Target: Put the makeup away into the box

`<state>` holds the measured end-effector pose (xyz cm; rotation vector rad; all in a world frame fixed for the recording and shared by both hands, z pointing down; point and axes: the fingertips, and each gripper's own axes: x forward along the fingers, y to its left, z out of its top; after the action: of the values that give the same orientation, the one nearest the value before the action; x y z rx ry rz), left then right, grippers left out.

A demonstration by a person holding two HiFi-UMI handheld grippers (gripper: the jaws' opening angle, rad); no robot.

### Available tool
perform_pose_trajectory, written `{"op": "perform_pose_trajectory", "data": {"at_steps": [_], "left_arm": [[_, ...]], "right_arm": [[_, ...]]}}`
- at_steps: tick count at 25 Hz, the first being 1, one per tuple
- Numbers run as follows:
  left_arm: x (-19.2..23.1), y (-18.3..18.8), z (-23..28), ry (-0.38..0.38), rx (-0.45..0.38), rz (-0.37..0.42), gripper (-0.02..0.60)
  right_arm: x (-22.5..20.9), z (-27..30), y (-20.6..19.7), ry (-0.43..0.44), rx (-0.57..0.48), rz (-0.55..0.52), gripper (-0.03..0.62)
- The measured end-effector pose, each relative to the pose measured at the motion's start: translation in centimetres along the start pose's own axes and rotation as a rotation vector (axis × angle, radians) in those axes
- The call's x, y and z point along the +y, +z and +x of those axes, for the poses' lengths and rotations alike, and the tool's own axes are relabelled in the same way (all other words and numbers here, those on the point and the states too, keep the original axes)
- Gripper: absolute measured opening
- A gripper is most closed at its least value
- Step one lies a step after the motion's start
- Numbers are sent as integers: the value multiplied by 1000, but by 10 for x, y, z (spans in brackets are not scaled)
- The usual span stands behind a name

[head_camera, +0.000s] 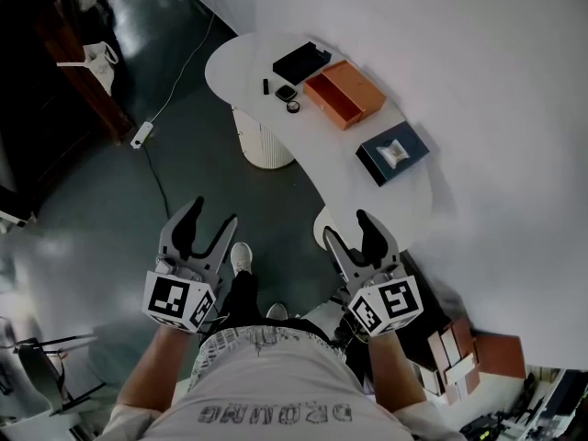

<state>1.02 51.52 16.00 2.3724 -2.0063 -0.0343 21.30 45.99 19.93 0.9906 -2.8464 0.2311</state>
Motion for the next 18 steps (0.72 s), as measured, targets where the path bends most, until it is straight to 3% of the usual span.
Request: {"op": "perform_pose_trajectory", "data": {"at_steps": [7,18], "left_arm": [[28,-5,43,-33,13,-10,268],[109,-10,109,-75,32,-33,268]], "right_arm": [[-16,45,2,-22,12,7,284],[-27,141,15,-63,33,16,284]]}}
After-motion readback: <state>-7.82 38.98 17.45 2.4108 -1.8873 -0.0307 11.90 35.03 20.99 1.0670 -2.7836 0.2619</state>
